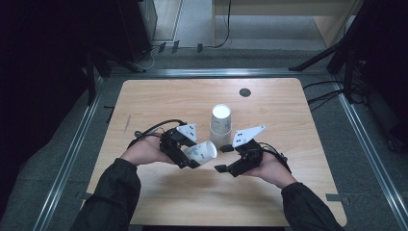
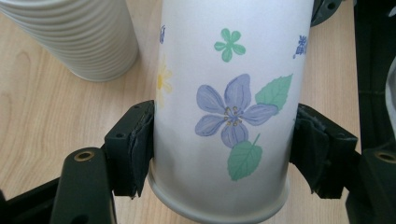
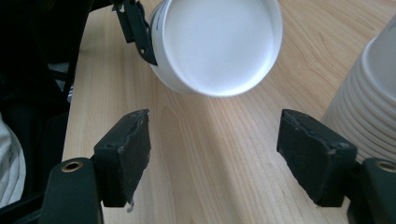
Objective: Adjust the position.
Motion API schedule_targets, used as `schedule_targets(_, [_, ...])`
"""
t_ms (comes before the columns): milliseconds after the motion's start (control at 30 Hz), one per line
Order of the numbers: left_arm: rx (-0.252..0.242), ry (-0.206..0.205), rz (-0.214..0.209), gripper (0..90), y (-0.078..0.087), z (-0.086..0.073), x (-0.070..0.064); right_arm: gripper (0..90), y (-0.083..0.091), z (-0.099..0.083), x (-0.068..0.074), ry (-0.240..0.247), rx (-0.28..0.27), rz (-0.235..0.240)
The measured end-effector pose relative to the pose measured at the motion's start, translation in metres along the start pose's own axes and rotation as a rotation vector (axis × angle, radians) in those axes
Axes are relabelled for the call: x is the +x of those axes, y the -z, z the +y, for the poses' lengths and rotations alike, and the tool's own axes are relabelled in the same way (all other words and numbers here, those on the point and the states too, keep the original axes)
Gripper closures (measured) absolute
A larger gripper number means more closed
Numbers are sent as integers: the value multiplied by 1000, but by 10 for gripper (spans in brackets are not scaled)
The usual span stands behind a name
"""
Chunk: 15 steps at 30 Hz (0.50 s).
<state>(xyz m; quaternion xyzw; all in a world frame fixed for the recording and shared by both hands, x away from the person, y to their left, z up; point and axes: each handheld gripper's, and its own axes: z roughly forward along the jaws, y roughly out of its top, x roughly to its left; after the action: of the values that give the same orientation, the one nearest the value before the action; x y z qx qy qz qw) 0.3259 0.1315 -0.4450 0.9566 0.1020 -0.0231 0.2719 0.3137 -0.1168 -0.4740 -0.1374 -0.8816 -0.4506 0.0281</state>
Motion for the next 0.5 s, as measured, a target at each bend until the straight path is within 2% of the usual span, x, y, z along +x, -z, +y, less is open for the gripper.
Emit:
schedule_targets(133, [33, -17, 8, 287, -5, 1, -4, 255, -3, 0, 0, 5, -2, 11])
schedule_targets(333, [53, -42, 26, 289, -11, 6, -7, 239, -6, 1, 0, 7, -8, 25])
schedule_targets(500, [81, -68, 28, 291, -17, 9, -12, 235, -9, 1, 0, 20, -7, 21])
